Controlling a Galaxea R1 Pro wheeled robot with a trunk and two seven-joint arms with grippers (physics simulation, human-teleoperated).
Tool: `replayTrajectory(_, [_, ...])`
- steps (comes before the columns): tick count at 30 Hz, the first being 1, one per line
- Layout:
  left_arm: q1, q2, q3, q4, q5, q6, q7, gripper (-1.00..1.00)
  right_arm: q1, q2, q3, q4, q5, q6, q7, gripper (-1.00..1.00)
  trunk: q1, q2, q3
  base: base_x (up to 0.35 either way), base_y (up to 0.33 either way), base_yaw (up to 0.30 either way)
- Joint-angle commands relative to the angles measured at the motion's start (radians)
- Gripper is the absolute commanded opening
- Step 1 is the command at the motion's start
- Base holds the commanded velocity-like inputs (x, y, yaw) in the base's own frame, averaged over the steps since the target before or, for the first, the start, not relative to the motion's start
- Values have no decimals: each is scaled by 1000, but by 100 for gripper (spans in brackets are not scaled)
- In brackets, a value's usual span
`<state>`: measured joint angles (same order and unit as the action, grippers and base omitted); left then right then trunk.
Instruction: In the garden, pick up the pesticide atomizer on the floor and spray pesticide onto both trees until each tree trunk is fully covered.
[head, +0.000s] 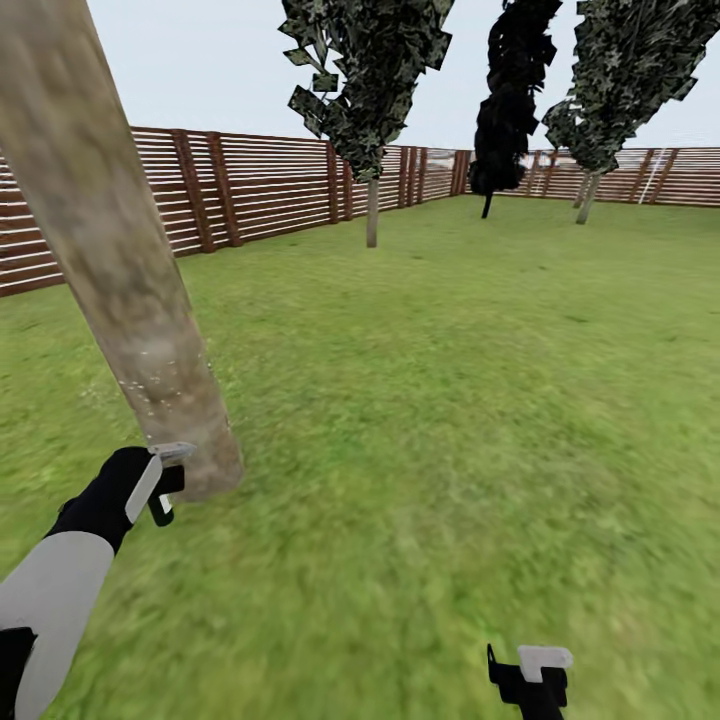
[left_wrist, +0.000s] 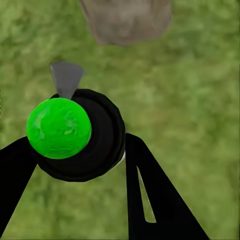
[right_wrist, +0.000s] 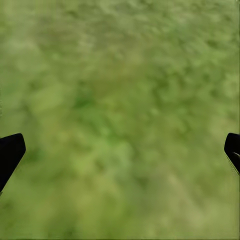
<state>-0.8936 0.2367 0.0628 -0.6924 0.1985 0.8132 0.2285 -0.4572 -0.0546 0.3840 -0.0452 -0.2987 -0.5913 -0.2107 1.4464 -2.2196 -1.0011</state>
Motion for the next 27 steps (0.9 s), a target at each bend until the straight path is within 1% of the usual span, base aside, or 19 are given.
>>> replayTrajectory(1, [-1,1,1,-1,11,3,7,-100,0,0,9,-1,-5,-1,-5,100,0,0,-1,243,-195,276])
replayTrajectory(4, [1,8,2,0,11,2,6,-100,0,0,9,-1,-5,-1,-6,100,0,0,-1,243,-195,218])
replayTrajectory(7, [1,1,0,0,11,1,6,-100,0,-1,9,-1,-5,-1,-6,100,0,0,-1,210,-210,43])
replayTrajectory(13, [1,7,1,2,9,1,6,-100,0,-1,9,-1,-5,1,-5,100,0,0,-1,22,-269,1])
replayTrajectory(15, [9,7,1,6,10,0,6,-100,0,-1,9,-1,-5,1,-4,100,0,0,-1,8,-274,0])
replayTrajectory(19, [15,3,0,9,8,-1,8,-100,0,-1,9,-1,-5,1,-4,100,0,0,-1,78,-274,0])
replayTrajectory(23, [16,5,1,21,5,-2,8,-100,0,-1,9,-1,-5,1,-4,100,0,0,-1,92,-274,170])
replayTrajectory(24, [16,6,1,22,4,-5,8,-100,0,-1,9,-1,-4,1,-4,100,0,0,-1,98,-274,263])
replayTrajectory(27, [16,7,0,44,2,-60,9,-100,0,-1,9,-1,-4,1,-4,100,0,0,-1,117,-274,274])
